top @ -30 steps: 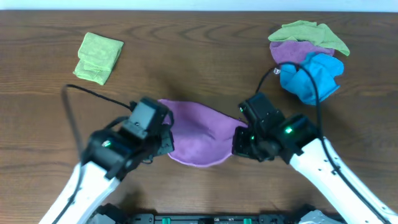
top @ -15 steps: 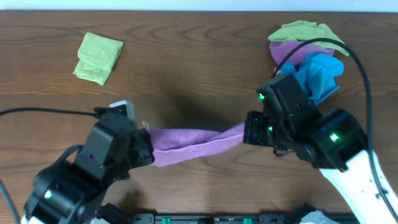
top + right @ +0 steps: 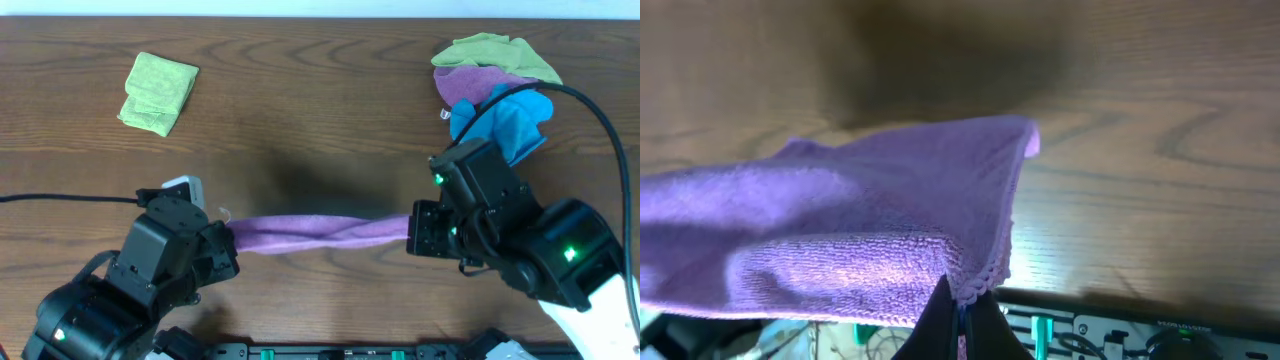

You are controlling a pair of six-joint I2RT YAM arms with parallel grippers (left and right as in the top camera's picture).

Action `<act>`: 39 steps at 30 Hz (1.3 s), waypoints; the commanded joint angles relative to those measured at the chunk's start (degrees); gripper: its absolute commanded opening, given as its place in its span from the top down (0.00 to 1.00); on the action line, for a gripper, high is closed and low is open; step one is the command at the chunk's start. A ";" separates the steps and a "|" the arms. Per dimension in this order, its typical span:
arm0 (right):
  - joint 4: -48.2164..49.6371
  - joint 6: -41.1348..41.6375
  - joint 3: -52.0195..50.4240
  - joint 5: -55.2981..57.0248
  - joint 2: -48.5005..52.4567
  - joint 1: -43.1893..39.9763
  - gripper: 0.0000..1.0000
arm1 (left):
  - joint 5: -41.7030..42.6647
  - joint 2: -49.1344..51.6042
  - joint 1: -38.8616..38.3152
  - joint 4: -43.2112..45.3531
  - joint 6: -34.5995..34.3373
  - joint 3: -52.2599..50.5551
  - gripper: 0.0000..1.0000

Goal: Fold the cloth
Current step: 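Carry both corners forward over the cloth toward the far edge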

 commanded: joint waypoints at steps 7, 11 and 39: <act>-2.73 5.64 1.09 2.69 -3.98 8.98 0.99 | 5.03 -3.72 -0.02 -5.62 -4.00 1.20 0.94; -2.82 8.33 0.83 5.33 -3.21 12.76 0.99 | 4.81 -3.98 0.00 -6.97 -4.68 1.01 0.94; 31.58 -12.79 -0.96 5.60 32.44 -12.57 0.99 | 9.03 44.09 22.69 32.83 7.02 -0.37 0.94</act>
